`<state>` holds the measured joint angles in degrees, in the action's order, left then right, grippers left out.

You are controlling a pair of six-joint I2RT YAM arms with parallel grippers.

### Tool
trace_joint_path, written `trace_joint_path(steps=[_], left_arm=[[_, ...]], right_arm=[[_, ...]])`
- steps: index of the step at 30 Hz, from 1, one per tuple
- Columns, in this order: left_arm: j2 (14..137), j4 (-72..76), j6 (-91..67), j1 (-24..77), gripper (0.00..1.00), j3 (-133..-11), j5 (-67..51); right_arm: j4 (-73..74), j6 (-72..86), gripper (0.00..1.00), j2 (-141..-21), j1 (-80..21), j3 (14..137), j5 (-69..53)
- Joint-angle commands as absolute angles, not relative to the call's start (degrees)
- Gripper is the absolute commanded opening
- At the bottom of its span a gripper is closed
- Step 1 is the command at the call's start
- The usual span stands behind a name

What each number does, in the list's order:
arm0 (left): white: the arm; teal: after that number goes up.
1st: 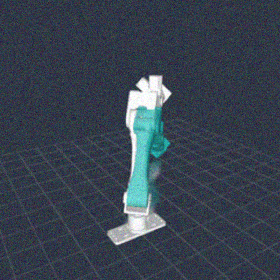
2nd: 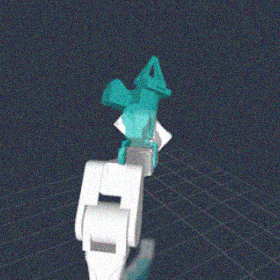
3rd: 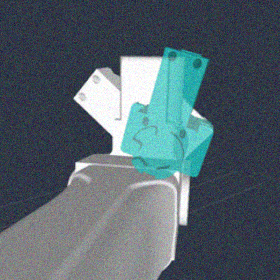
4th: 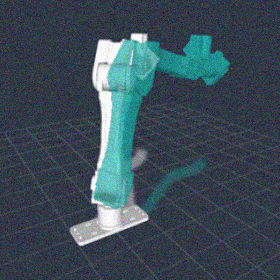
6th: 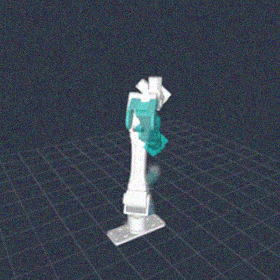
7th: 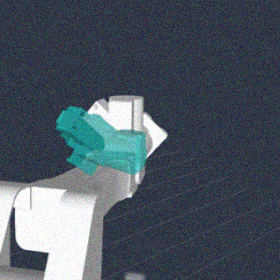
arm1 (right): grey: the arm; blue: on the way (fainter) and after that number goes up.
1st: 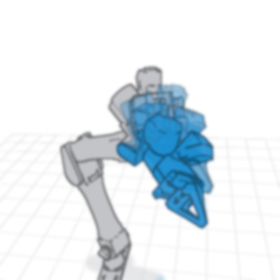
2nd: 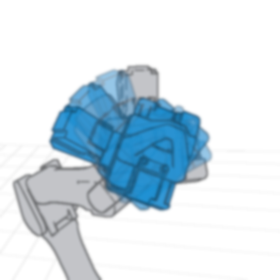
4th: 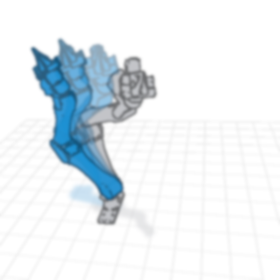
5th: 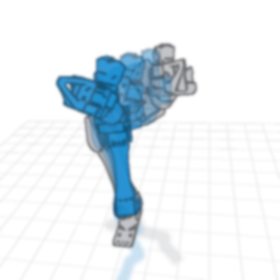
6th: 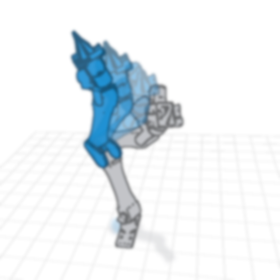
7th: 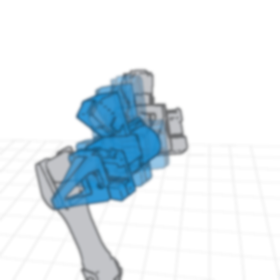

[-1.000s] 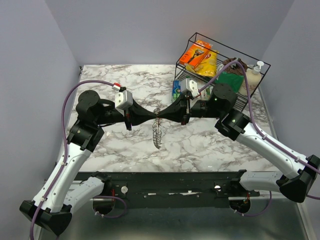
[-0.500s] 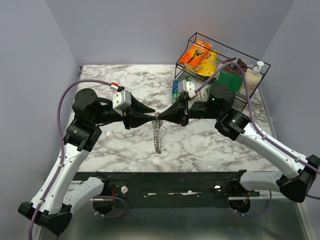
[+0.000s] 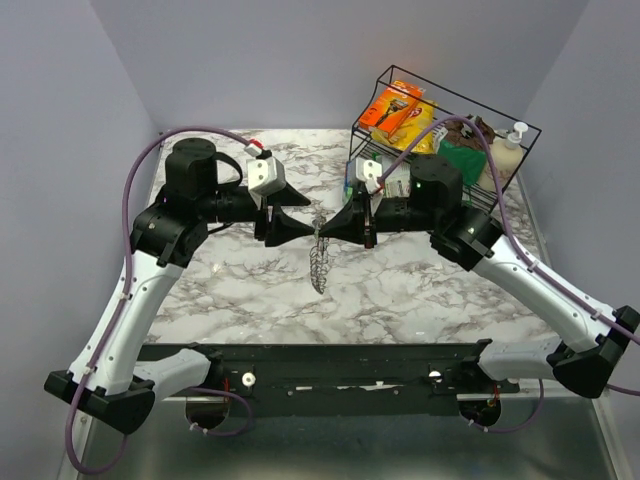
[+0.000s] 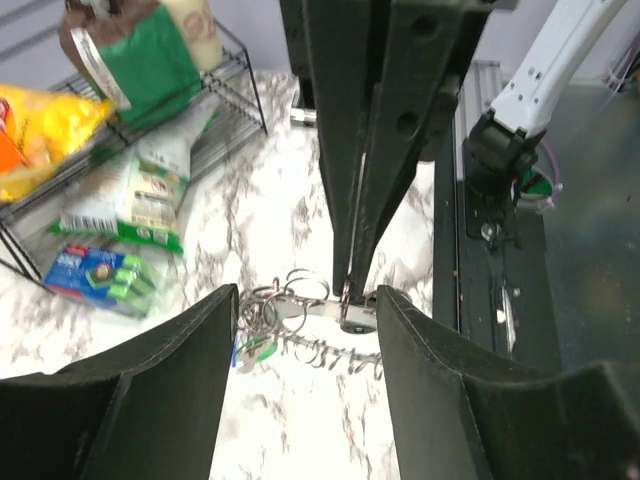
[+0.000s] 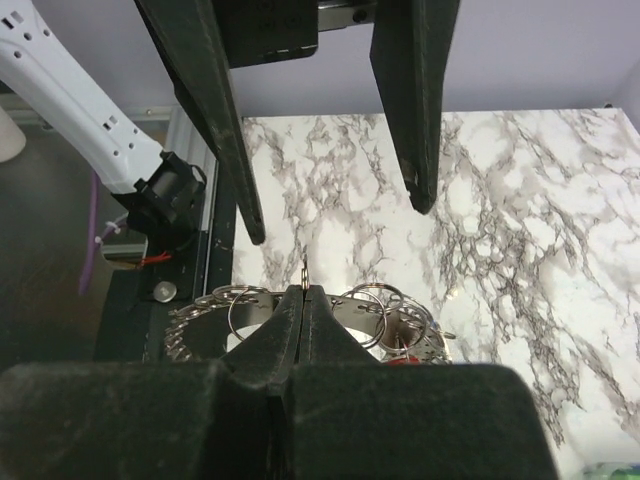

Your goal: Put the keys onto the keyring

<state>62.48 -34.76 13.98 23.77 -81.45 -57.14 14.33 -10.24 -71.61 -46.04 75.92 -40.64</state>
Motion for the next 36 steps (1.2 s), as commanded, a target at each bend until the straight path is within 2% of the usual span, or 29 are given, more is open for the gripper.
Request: trace_joint_path(steps=[1, 4, 10, 18, 27, 36], left_arm=[[63.98, -44.12, 18.81, 24.78, 0.66, -84.02, -54.49], [64.86, -44.64, 18.81, 25.31, 0.65, -84.2, -53.97], [67.05, -47.28, 20.13, 26.8, 0.57, -84.81, -53.79], [69.26, -49.83, 21.62, 28.56, 0.5, -85.25, -48.88], [70.58, -51.06, 22.5, 29.0, 0.43, -85.08, -48.78], [69.96, -51.42, 22.94, 29.09, 0.42, -84.2, -50.0]], right_arm=[[24.05, -15.63, 0.01, -74.08, -46.06, 81.55, -42.53], [30.9, -18.62, 0.01, -77.06, -46.05, 85.59, -43.59], [37.52, -21.44, 0.01, -80.33, -46.14, 88.94, -44.38], [37.27, -21.71, 0.01, -80.25, -46.14, 88.33, -43.51], [36.83, -21.8, 0.01, -80.16, -46.06, 87.72, -42.54], [35.77, -21.53, 0.01, -79.98, -46.14, 87.01, -41.84]])
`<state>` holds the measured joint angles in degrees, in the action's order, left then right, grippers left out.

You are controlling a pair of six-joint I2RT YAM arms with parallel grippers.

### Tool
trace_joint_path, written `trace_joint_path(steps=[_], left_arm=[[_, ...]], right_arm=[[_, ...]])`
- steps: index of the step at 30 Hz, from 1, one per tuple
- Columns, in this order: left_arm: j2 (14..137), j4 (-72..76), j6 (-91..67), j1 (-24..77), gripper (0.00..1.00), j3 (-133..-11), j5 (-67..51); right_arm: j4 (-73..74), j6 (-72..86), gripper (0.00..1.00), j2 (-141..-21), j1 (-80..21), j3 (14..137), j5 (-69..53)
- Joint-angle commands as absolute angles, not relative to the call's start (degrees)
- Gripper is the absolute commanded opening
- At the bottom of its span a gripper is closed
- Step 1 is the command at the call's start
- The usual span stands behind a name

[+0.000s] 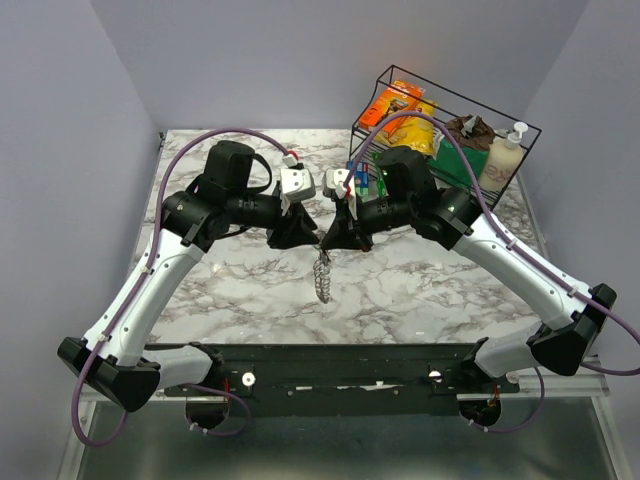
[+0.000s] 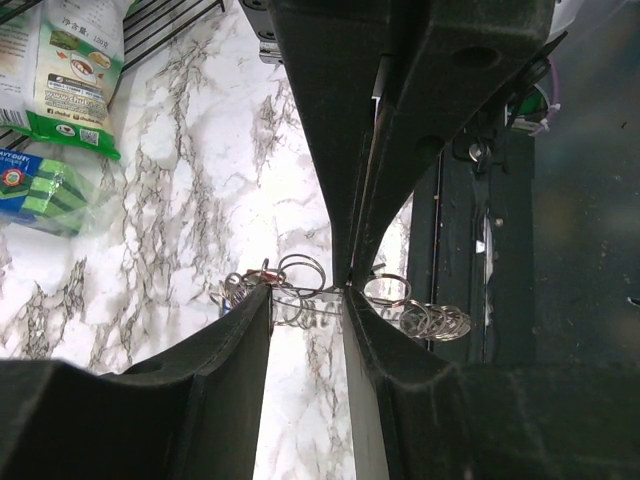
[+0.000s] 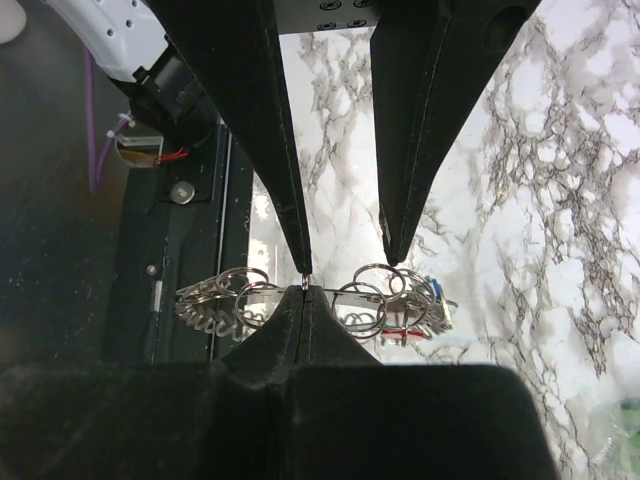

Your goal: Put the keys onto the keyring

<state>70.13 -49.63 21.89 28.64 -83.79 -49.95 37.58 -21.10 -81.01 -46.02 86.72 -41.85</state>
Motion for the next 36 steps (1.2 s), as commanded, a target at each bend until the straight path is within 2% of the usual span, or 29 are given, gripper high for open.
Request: trace_joint_path(steps=[1, 12, 22, 25, 26, 33, 36], left_arm=[[70.22, -51.59, 22.94, 29.09, 0.42, -84.2, -50.27], [70.14, -52.56, 23.03, 29.35, 0.45, -83.67, -51.33], [72.68, -54.05, 23.03, 30.23, 0.24, -84.29, -51.68], [73.03, -54.14, 23.03, 30.32, 0.1, -84.55, -51.5], [73.04, -54.14, 23.11, 30.41, 0.0, -84.72, -51.42], [72.07, -51.34, 21.45, 30.41, 0.0, -83.85, -49.57], [69.79, -45.63, 18.81, 30.41, 0.0, -80.96, -48.43]], right_arm=[[35.68, -21.45, 0.01, -79.98, -46.06, 87.01, -41.75], [34.81, -21.01, 0.01, -80.25, -45.97, 86.75, -41.57], [33.75, -20.48, 0.01, -79.54, -46.05, 86.22, -40.87], [33.58, -20.39, 0.01, -79.37, -46.05, 86.05, -40.43], [33.57, -20.39, 0.01, -79.37, -46.05, 85.96, -40.34], [32.61, -19.78, 0.01, -78.66, -46.05, 85.17, -39.2], [31.12, -18.81, 0.1, -77.7, -46.05, 84.11, -38.41]])
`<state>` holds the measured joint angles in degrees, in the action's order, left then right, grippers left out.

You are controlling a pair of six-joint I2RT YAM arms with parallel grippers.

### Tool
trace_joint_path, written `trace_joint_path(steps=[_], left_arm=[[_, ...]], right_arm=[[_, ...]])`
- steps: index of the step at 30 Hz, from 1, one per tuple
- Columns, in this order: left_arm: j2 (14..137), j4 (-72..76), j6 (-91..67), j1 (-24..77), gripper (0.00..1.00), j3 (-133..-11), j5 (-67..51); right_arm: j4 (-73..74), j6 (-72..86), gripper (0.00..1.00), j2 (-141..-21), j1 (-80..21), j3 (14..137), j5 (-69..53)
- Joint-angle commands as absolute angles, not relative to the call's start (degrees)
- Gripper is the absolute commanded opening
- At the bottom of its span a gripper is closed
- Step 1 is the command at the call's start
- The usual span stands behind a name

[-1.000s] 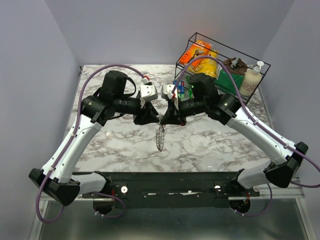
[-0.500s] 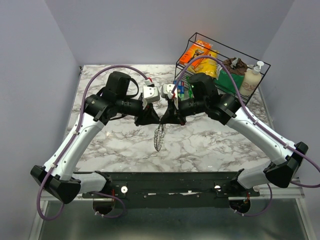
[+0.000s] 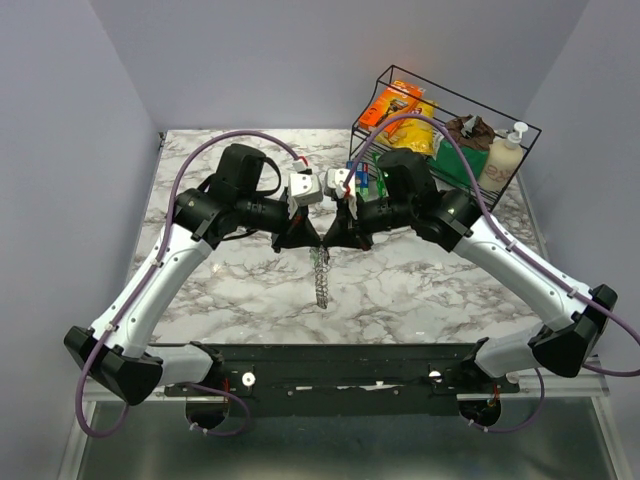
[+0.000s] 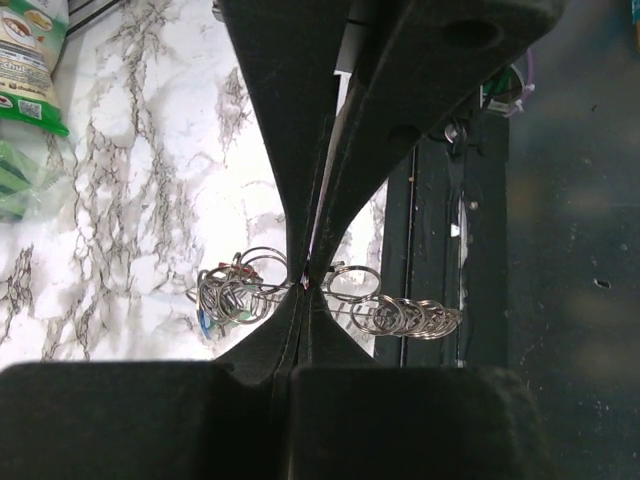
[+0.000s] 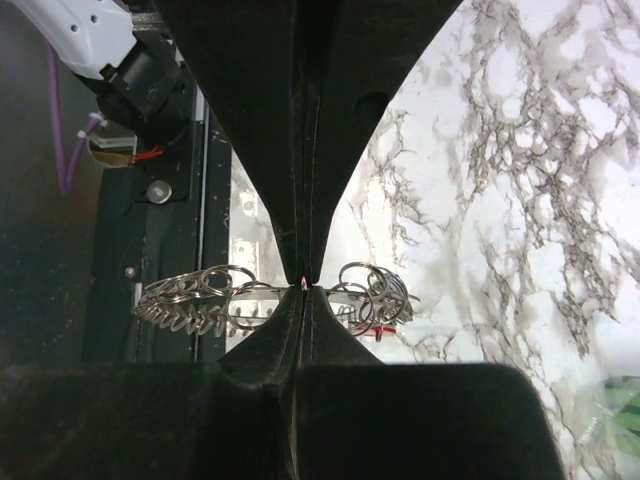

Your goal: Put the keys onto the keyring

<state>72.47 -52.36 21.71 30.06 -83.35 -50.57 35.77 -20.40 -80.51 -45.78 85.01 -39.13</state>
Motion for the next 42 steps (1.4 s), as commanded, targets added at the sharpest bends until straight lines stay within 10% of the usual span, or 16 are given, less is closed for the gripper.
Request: trace_joint_path(steps=[1, 18, 31, 42], left_arm=[[68.22, -41.7, 16.63, 30.41, 0.0, -78.95, -48.17], [56.25, -8.8, 2.11, 30.41, 0.0, -63.46, -48.6], [54.41, 2.02, -4.04, 30.41, 0.0, -59.85, -51.85], [54.14, 3.95, -5.18, 30.41, 0.0, -59.77, -54.4]], right_arm=[[30.5, -18.37, 0.14, -77.43, -46.05, 83.85, -38.32], [18.81, -8.7, 0.58, -70.14, -37.97, 76.82, -45.79], [16.26, -8.09, 0.54, -69.7, -37.27, 75.67, -50.98], [15.38, -8.44, 0.22, -69.17, -37.09, 74.36, -47.72]])
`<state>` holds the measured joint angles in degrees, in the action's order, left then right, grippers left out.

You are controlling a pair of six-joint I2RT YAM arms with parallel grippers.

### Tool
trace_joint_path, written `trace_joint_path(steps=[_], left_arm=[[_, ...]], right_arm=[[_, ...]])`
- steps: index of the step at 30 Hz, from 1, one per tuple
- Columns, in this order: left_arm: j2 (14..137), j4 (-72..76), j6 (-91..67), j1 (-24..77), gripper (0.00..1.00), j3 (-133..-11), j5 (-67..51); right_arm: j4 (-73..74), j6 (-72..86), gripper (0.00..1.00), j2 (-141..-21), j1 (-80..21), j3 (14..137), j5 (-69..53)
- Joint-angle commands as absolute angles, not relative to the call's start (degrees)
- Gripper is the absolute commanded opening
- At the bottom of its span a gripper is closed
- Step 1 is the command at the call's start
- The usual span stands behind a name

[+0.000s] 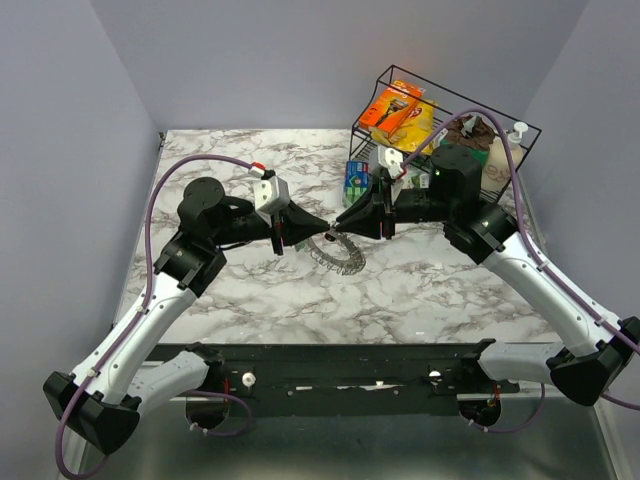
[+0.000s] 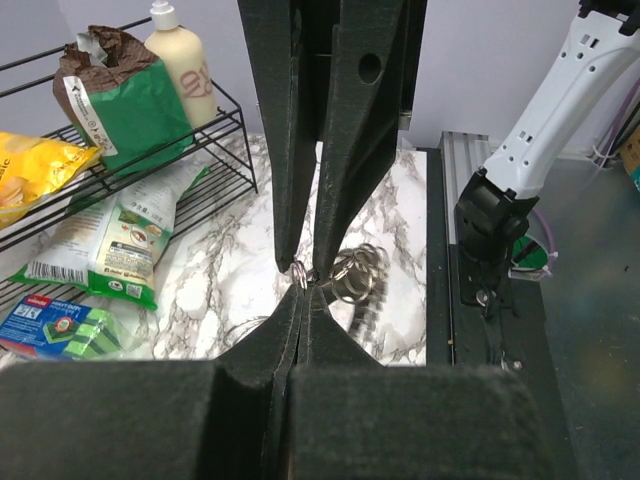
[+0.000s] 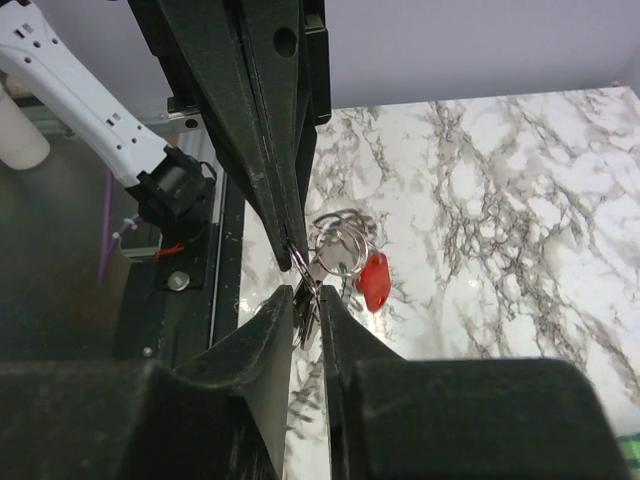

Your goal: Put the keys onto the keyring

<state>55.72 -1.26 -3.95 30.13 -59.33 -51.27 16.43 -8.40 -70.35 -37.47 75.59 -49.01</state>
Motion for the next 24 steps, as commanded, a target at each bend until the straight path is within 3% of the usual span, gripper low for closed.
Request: trace_joint_path(steps=[1, 8, 12, 24], left_arm=[[54.14, 4.13, -5.27, 30.41, 0.0, -59.68, -54.32], [53.35, 5.8, -6.32, 30.32, 0.0, -59.33, -54.67], [52.91, 7.38, -7.46, 30.32, 0.0, -58.98, -54.67], [51.68, 11.42, -9.05, 30.41, 0.0, -57.83, -53.61]], right_arm=[[15.21, -8.44, 0.19, -69.17, -37.09, 74.27, -47.64], [14.85, -8.26, 0.08, -68.99, -37.0, 73.56, -48.07], [14.85, -8.26, 0.07, -69.26, -37.0, 73.3, -48.86], [15.73, -9.23, 0.24, -69.7, -36.74, 72.6, -51.41]])
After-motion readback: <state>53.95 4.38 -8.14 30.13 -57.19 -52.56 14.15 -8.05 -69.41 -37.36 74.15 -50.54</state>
